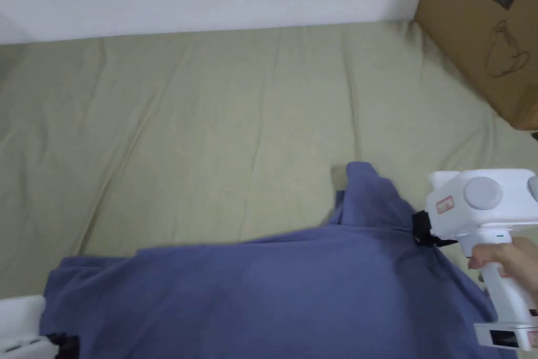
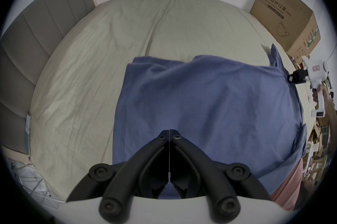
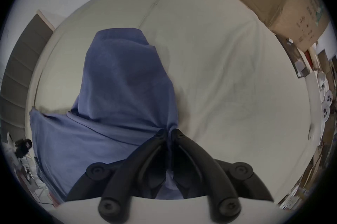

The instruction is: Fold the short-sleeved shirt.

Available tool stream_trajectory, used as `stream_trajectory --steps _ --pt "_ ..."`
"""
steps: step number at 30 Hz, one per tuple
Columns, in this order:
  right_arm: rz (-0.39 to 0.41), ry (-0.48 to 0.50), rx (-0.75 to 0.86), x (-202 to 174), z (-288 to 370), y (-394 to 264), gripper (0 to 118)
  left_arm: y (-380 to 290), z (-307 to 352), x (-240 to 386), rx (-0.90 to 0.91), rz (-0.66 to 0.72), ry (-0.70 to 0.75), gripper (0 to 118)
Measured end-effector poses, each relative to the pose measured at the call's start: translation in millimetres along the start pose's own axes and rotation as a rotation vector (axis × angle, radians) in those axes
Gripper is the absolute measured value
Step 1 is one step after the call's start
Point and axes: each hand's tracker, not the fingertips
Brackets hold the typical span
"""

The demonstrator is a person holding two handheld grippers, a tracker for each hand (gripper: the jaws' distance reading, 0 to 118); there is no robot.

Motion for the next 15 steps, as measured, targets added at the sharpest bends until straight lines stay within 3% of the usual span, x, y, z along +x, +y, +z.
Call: stream_trajectory --steps 1,2,3,4,5,6,11,12,13,15 --pt "-0.006 0.015 -0.006 1.4 0.1 0.1 4 6.2 -2.9 -3.3 0.022 0.022 -0.014 2" --pt "-0.026 0.02 -0.005 1.9 0.5 1.6 4 14.4 -6.9 -8.5 0.034 0.05 -0.035 15" --pt "-0.043 0.03 -0.004 3.9 1.7 1.7 4 25.0 -11.2 -12.7 0.024 0.071 -0.043 40" --pt "-0.048 0.03 0.0 4.5 2.4 1.3 4 39.0 -18.3 -17.9 0.008 0.081 -0.023 80" --pt "-0.048 0.029 0.002 3.9 2.4 1.3 4 50.4 -26.6 -20.2 -0.009 0.081 0.009 101" --pt "-0.044 0.029 -0.002 4.0 2.2 2.6 4 60.7 -33.0 -21.1 -0.015 0.066 0.053 110" --pt "-0.035 0.021 -0.011 0.5 -1.5 2.8 4 116.9 -76.9 -32.0 -0.034 0.12 0.05 108" --pt "-0.032 0.018 -0.011 -0.8 -1.8 2.2 4 122.4 -85.9 -32.4 -0.042 0.151 0.046 101" --pt "-0.027 0.015 -0.012 -2.0 -2.1 1.7 4 124.6 -97.8 -34.4 -0.059 0.151 0.043 77" --pt "-0.022 0.012 -0.012 -1.9 -2.0 2.1 4 116.5 -119.3 -23.8 -0.182 0.098 0.088 73"
